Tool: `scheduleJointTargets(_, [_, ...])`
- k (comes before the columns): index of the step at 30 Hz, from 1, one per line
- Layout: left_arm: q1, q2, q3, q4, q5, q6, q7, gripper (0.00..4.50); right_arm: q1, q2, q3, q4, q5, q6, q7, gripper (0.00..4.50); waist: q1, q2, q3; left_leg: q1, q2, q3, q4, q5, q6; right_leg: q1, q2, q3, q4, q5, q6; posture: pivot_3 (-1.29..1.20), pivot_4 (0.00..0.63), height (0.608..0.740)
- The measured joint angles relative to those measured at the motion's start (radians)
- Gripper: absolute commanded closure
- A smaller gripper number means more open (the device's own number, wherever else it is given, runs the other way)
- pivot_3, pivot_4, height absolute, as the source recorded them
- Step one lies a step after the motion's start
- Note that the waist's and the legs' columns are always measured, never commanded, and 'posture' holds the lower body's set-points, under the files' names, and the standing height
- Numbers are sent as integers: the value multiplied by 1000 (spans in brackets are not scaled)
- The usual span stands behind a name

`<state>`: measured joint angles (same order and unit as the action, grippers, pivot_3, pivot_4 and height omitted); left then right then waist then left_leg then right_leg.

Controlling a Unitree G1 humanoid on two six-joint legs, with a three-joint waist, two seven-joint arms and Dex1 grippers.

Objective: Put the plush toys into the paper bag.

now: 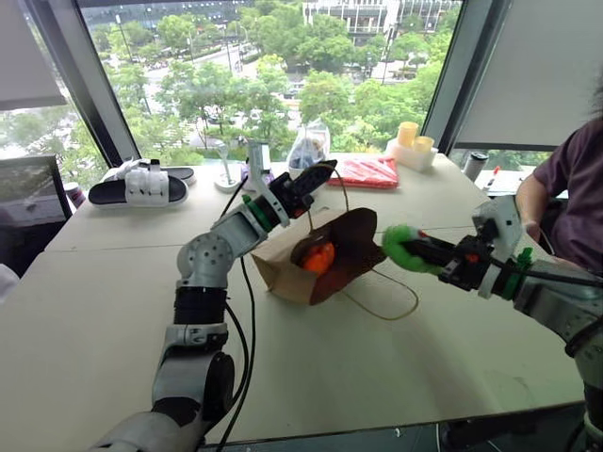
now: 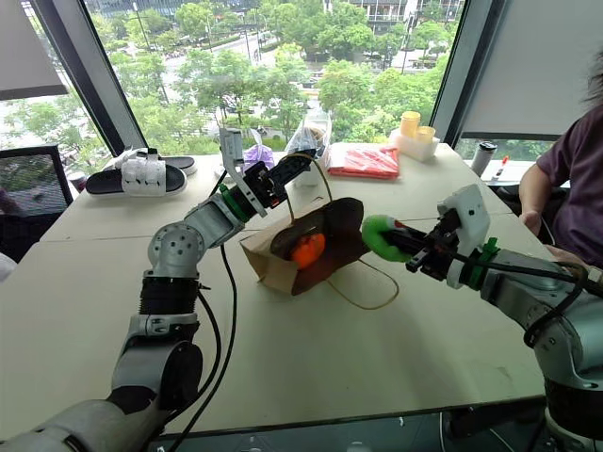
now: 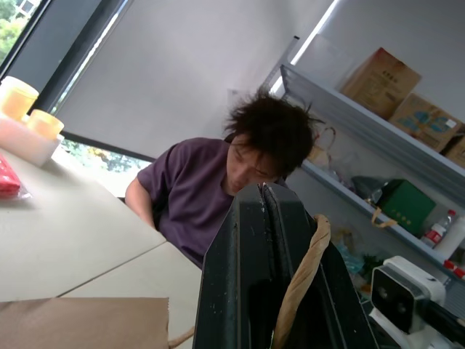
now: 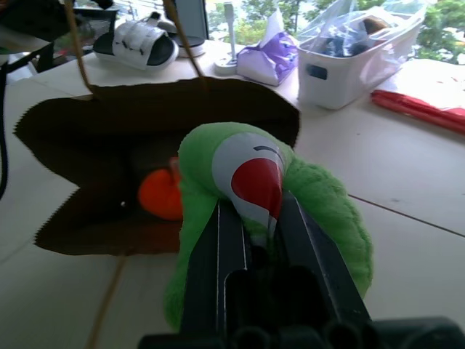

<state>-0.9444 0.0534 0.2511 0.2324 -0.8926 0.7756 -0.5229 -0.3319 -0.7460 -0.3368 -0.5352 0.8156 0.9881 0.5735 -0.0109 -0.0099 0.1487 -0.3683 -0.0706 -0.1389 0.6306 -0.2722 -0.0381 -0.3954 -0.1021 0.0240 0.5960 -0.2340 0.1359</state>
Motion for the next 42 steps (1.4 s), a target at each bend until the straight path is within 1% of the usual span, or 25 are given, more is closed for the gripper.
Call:
scheduleJointTargets(3, [-2,-18,1,5,-7,0,2,4500,-20,89,56,-31,40,36,-82,4446,1,0,0,-1,-1,0,1,0,-1,-1,-1,0,0,0,0,0,150,740])
scheduleJointTargets(5, [-2,-21,1,5,-13,1,3,4500,-58,137,115,-14,16,35,-128,4446,1,0,0,-3,-1,0,1,1,-2,-3,-1,0,1,0,0,0,150,740])
scheduleJointTargets(8, [-2,-25,0,4,-17,5,3,4500,-123,180,210,63,-58,10,-170,4446,0,0,0,-4,-1,0,0,5,-8,-5,-1,0,1,0,0,0,150,740])
scheduleJointTargets(12, [-1,-32,-2,-3,-33,17,5,4500,-206,234,293,222,-172,-49,-209,4446,-1,0,0,-5,-1,0,-1,5,-9,-7,-1,1,2,0,0,0,150,740])
scheduleJointTargets(15, [2,-32,-1,-16,-37,24,14,4500,-261,262,347,335,-263,-127,-210,4446,-1,0,0,-5,-1,0,-2,5,-9,-8,-1,1,2,0,0,0,150,740])
scheduleJointTargets(18, [8,-27,4,-34,-46,24,32,4500,-283,269,390,387,-325,-180,-192,3308,-2,0,0,-5,-1,0,-2,5,-9,-8,-1,1,2,0,0,0,150,740])
scheduleJointTargets(19, [8,-25,9,-37,-51,24,37,4500,-283,274,395,396,-338,-188,-189,2834,-2,0,0,-5,-1,0,-2,5,-9,-8,-1,1,2,0,0,0,150,740])
scheduleJointTargets(22, [8,-23,43,-36,-68,22,67,4500,-283,277,407,407,-369,-193,-182,1227,-2,0,0,-5,-1,0,-2,5,-9,-8,-1,1,2,0,0,0,150,740])
scheduleJointTargets(23, [7,-23,56,-32,-76,20,77,4500,-283,277,407,406,-374,-193,-179,789,-2,0,0,-5,-1,0,-2,5,-9,-8,-1,0,2,0,0,0,150,740])
scheduleJointTargets(25, [0,-24,82,-13,-81,14,94,4500,-282,277,405,399,-379,-190,-174,789,-2,0,0,-5,-1,0,-2,5,-9,-8,-1,0,2,0,0,0,150,740])
scheduleJointTargets(27, [-4,-24,93,6,-81,3,101,4500,-273,277,396,372,-376,-185,-167,789,-1,0,0,-5,-1,0,-2,5,-9,-8,-1,0,2,0,0,0,150,740])
scheduleJointTargets(31, [-12,-21,97,32,-81,-3,100,4500,-191,256,306,231,-276,-140,-116,789,2,-1,0,-6,-1,-1,-2,5,-9,-8,-1,0,1,0,0,0,150,740])
scheduleJointTargets(35, [-14,-22,94,42,-80,-5,89,4500,-131,241,163,119,-141,-70,-100,789,1,-1,0,-6,-1,-1,-2,5,-8,-8,-1,0,1,0,0,0,150,740])
scheduleJointTargets(37, [-16,-22,92,49,-80,-6,85,4500,-89,233,54,74,-48,-30,-111,789,2,-1,0,-5,-1,-1,-2,1,-3,-7,-1,0,2,0,0,0,150,740])
scheduleJointTargets(40, [-18,-23,90,64,-80,-7,76,4500,-45,219,-80,49,62,10,-149,789,2,-1,0,-5,-1,-1,-1,1,-2,-7,-1,0,2,0,0,0,150,740])
scheduleJointTargets(42, [-21,-23,85,68,-80,-7,71,4500,-2,196,-134,35,105,30,-164,789,2,-1,0,-5,-1,-1,-2,1,-2,-7,-1,0,2,0,0,0,150,740])
